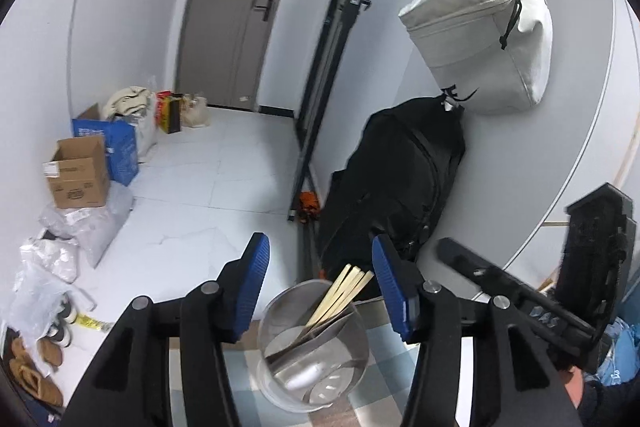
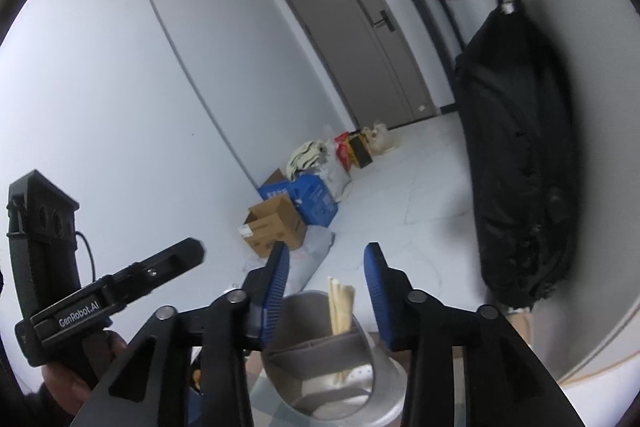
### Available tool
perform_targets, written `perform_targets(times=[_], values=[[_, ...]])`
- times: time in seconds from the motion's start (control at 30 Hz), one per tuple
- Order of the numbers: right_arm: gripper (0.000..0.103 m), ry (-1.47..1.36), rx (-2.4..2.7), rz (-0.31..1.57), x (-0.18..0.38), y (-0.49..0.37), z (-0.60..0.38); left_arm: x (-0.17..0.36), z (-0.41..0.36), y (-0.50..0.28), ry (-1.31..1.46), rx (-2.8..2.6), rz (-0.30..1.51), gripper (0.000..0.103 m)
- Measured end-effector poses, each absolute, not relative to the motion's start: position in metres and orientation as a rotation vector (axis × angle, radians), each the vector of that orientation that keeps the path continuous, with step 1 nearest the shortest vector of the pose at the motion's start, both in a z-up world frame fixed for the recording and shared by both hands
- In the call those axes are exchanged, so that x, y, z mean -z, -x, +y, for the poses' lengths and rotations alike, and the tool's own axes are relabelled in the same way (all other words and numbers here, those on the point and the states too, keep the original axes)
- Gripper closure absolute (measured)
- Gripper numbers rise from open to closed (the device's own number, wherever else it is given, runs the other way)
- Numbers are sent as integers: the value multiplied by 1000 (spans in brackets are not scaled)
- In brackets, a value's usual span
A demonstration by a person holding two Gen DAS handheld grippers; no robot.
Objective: Organize utensils
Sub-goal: 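Move both grippers back down toward the loose chopsticks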
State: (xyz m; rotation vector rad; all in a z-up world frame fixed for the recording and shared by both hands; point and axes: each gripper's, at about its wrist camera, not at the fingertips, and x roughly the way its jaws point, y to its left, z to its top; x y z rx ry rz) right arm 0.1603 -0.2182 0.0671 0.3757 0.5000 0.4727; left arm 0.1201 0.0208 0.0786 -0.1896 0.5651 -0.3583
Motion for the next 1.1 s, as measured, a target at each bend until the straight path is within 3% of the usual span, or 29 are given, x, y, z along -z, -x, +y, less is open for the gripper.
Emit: perform_targets(times=[0.13,0.47,0.57,0.77,0.87,1.1], values=[[49,-380,-459,493,-72,-143,-229,-80,26,-104,199,297,557,38],[32,-340,-461,481,-82,-97,-234,-80,35,-67,208,179,549,36],[29,-331,-467,485,-83,-84,-234,-79,33,-57,197,155,539,27],[20,-304,-473,488,-81,-61,-231,-76,23,-34,152,131,518,24],[18,-288,-480,502,-75,-53,-229,-70,21,-26,136,112,520,16],[9,-256,-489,535,-56,-36,-221,-50,19,-15,127,100,547,15]])
